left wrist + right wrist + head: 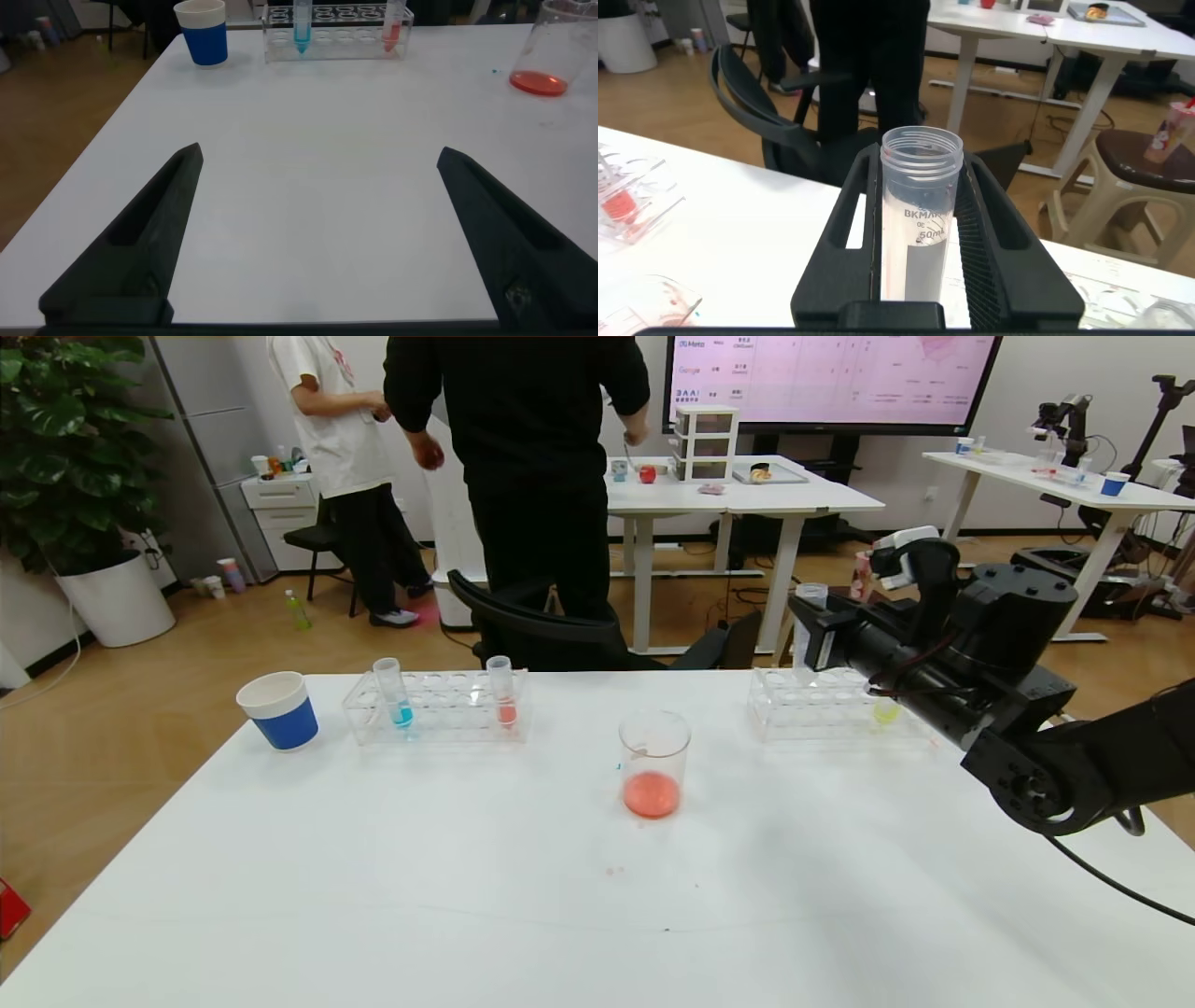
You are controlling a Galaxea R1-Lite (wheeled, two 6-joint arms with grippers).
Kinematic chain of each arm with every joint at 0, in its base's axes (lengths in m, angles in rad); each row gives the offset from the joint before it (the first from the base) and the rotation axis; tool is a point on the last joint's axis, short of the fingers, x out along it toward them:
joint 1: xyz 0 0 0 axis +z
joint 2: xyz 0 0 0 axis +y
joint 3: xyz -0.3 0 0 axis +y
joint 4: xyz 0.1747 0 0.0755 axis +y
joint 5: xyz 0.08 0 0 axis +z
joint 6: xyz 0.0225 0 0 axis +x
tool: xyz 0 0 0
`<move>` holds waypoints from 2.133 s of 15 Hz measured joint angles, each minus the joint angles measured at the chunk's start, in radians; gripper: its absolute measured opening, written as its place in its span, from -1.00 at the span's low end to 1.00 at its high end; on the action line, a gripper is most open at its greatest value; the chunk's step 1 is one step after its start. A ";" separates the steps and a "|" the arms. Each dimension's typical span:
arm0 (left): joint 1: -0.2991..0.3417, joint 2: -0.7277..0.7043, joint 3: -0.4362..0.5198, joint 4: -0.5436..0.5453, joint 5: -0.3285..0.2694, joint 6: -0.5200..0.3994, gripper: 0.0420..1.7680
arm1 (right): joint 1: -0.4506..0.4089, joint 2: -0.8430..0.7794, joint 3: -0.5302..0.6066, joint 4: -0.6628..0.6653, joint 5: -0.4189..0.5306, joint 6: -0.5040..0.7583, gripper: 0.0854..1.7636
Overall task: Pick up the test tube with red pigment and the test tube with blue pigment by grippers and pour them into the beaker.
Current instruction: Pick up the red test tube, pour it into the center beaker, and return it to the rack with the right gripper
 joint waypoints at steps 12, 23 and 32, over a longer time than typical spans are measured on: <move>0.000 0.000 0.000 0.000 0.000 0.000 0.98 | -0.473 0.070 -0.233 0.190 0.054 0.001 -0.52; 0.000 0.000 0.000 0.000 0.000 0.000 0.98 | -0.591 0.270 -0.286 0.060 0.027 0.000 -0.52; 0.000 0.000 0.000 0.000 0.000 0.000 0.98 | -0.599 0.350 -0.219 0.005 0.027 -0.001 -0.52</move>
